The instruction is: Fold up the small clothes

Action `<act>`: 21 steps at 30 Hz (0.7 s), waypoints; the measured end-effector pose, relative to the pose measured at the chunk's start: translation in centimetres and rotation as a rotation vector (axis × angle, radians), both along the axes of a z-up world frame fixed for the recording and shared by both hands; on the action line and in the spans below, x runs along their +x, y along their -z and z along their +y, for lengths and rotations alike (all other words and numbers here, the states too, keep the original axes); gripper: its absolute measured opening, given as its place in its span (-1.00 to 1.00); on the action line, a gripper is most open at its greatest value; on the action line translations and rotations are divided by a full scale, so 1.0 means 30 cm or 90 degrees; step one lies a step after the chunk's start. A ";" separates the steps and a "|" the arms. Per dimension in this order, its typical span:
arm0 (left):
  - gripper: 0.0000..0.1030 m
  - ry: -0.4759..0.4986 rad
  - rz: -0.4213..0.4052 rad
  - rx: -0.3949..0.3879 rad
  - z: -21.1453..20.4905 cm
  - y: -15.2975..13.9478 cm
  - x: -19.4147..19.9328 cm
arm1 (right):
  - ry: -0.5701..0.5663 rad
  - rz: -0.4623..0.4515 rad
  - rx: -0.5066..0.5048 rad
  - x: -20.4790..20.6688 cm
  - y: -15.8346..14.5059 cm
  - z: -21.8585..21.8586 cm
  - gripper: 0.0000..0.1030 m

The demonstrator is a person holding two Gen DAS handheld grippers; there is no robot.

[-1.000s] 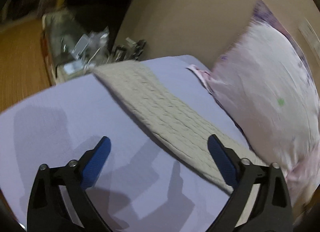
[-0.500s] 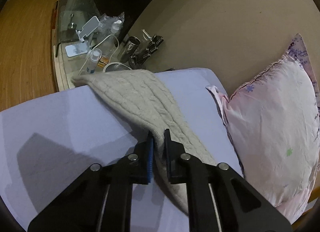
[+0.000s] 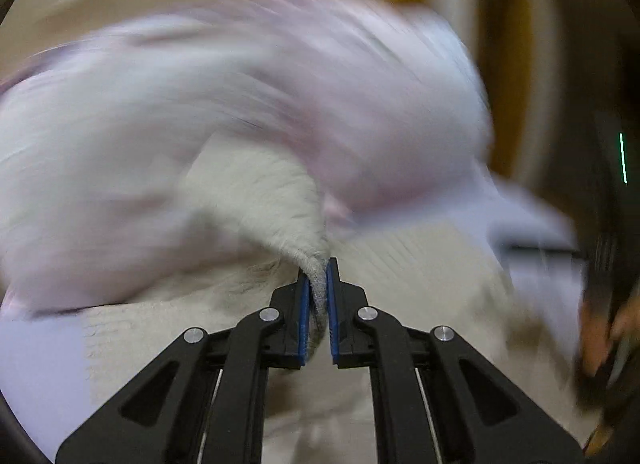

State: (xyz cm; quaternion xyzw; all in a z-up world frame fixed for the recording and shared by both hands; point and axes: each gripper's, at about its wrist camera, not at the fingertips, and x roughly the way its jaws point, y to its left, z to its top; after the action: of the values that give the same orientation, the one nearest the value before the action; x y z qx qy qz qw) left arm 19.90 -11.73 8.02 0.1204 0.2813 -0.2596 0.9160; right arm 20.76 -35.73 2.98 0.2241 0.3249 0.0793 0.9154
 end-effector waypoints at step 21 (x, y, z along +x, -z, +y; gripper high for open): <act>0.06 -0.269 0.196 -0.122 0.771 0.060 -0.343 | 0.089 0.143 0.028 0.099 0.191 -0.069 -0.75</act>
State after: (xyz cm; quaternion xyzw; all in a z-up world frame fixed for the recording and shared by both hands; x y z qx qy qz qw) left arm 9.62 11.39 6.22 -0.0688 0.4102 -0.1032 0.9035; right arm 23.73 -37.81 -2.73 0.2737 0.4071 -0.0028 0.8714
